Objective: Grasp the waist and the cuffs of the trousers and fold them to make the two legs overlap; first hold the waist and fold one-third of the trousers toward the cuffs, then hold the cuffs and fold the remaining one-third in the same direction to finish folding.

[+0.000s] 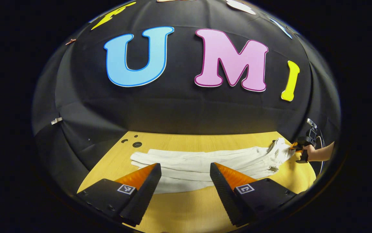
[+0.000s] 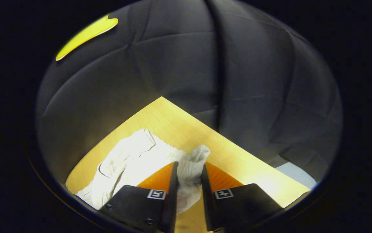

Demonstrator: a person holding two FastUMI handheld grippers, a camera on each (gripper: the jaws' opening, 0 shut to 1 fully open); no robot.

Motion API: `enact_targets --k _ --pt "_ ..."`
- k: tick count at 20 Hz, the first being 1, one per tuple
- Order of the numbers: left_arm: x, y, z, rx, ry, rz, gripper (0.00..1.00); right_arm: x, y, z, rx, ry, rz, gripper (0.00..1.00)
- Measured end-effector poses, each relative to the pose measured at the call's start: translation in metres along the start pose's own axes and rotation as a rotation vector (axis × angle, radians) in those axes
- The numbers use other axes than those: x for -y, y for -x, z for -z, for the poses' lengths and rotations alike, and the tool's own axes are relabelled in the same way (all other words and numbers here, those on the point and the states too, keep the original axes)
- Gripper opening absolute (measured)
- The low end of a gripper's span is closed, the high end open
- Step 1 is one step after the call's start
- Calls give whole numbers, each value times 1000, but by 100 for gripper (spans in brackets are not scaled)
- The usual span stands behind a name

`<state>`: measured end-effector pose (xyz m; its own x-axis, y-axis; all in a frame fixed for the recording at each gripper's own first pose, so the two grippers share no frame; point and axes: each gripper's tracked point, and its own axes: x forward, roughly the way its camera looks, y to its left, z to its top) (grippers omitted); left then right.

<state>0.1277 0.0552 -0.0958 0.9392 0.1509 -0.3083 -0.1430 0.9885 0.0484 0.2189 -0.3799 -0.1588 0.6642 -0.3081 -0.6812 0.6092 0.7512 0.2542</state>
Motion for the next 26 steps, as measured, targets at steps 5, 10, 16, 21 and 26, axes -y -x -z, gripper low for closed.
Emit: enact_targets --k 5,10,16,21,26 --pt "-20 17 -15 41 121 -22 96 9 7 -13 17 109 21 16" --pt "-44 34 -8 41 174 -62 96 0 24 -33 96 174 -47 9" --pt "-82 61 -25 131 118 -162 96 -16 64 -66 179 184 -88 8" --pt "-94 63 -21 120 104 -135 96 -27 105 -82 268 239 -151 8" --pt "-122 64 -16 127 77 -178 96 -44 159 -82 352 385 -260 8"
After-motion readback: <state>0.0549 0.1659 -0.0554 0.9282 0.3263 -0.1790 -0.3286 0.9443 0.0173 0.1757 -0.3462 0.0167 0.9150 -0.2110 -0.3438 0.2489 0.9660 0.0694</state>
